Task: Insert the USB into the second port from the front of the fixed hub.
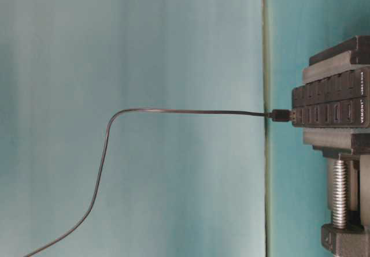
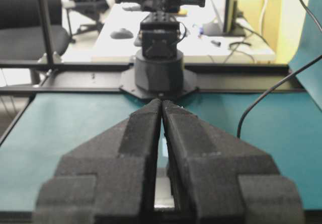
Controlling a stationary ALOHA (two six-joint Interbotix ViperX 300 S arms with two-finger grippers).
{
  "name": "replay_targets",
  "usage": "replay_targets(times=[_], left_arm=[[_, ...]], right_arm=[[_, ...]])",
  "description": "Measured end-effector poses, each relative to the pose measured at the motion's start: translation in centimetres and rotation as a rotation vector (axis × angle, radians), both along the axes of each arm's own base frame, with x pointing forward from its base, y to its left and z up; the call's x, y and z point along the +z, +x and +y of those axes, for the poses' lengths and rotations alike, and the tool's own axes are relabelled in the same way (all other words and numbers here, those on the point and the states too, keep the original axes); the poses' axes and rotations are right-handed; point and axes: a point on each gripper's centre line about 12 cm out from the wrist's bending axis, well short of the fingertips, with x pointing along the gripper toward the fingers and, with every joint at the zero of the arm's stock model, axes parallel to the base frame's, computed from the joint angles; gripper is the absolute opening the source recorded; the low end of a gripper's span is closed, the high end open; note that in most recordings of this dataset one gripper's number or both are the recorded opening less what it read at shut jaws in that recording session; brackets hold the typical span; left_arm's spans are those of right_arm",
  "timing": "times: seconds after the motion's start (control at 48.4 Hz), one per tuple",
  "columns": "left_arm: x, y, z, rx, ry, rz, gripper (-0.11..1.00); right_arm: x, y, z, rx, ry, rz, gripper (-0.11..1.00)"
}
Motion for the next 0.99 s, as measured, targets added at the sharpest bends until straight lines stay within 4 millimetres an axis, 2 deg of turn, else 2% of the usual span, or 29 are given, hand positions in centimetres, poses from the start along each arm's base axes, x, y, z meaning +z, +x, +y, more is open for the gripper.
replay_targets(times=[0.062, 0.124, 0.269, 0.765, 0.993], left_arm=[[0.1, 0.0, 0.0, -0.001, 0.003, -0.002, 0.07], [0.0, 0.0, 0.0, -0.001, 0.004, 0.0, 0.0], [-0.2, 0.0, 0.0, -0.001, 0.004, 0.025, 0.0], [-2.4, 0.6, 0.0, 0.0, 0.001, 0.213, 0.0], [-4.7, 1.8, 0.0, 0.004, -0.04, 0.342, 0.0]], right_arm=[[-0.3, 0.0, 0.0, -0.001, 0.004, 0.006, 0.17], [-0.6, -0.1, -0.1, -0.005, 0.024, 0.02, 0.07], [-1.5, -0.1, -0.2, -0.01, 0.084, 0.07, -0.02], [-3.2, 0.3, -1.0, -0.055, 0.118, 0.27, -0.02], [-4.5, 1.4, -1.9, -0.102, 0.129, 0.403, -0.02]])
